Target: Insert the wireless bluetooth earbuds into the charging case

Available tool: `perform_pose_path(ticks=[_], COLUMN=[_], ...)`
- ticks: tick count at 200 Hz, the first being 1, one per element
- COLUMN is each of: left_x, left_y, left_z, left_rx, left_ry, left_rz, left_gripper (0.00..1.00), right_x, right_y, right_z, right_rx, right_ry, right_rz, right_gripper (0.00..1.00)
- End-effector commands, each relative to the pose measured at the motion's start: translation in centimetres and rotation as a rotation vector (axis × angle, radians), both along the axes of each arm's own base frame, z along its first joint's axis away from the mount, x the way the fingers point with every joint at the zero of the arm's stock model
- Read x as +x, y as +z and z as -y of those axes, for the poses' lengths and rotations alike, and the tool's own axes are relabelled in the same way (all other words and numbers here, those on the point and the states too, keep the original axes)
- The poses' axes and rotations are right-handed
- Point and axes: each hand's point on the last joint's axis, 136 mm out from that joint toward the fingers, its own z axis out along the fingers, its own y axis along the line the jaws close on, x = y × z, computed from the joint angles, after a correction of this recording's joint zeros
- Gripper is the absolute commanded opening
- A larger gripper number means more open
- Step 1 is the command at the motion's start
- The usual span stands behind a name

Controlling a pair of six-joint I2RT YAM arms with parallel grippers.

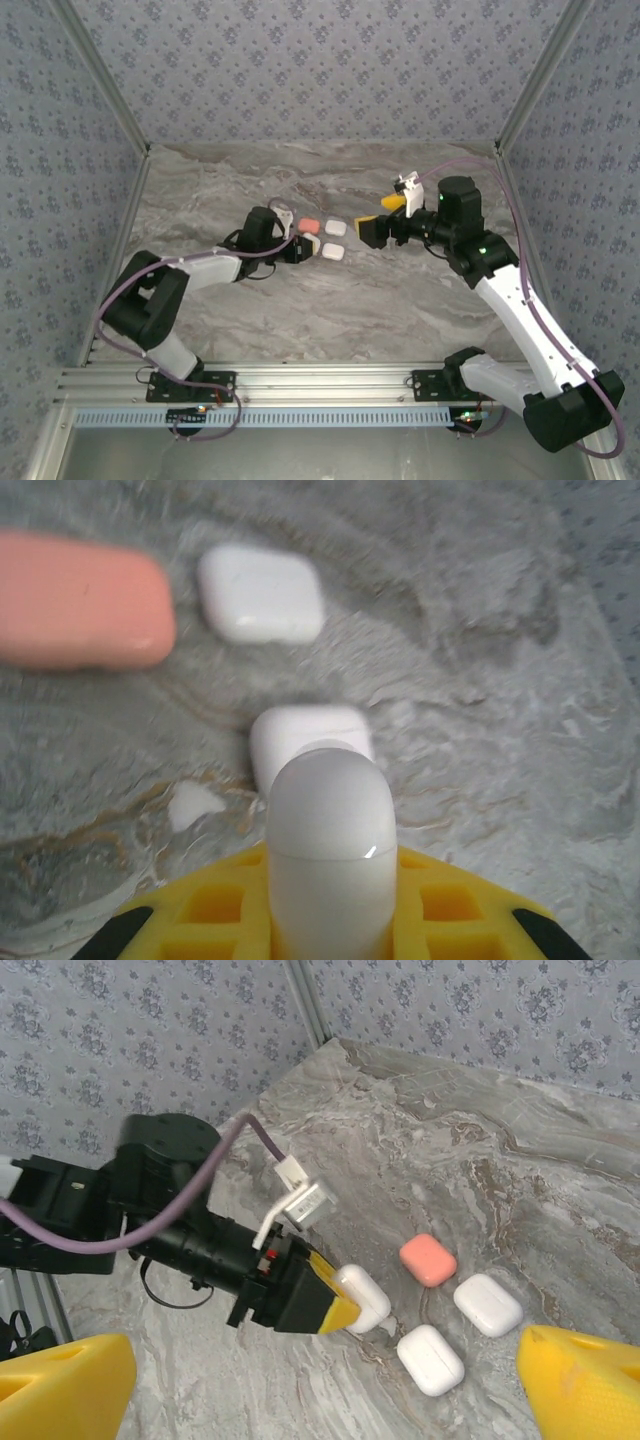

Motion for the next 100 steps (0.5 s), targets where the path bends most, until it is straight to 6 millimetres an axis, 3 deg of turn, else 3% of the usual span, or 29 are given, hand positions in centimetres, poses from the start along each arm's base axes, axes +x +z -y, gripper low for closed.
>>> perform_pose_path(ticks=[1,31,82,100], left_x=[1.4,1.4,1.8,1.8], left_y=[-0.4,-2.6,-4.3,-4.7], left_z=[0.1,0.2,-0.4,-0.6], left_rx=[0.012,0.044,0.078,0.089], left_ry=[0.054,0.053,0.085,0.09], left_rz=[-0.048,-0.11,-0.134,-0.138], left_gripper=[0.0,0.0,0.07,0.15], right_x=[-0.2,-0.2,-0.2,-0.2], right_y=[-0.5,-0.9,-1.2,-1.2], right_z=[0.6,0.7,0.8,0.9], right_rx=[-0.012,-0.025,-0.03,-0.036], right_ry=[-0.024,-0.029,-0.031,-0.036], right_rz=[-0.015,-0.026,-0.031,-0.031], right_gripper=[1.0,1.0,1.0,1.0])
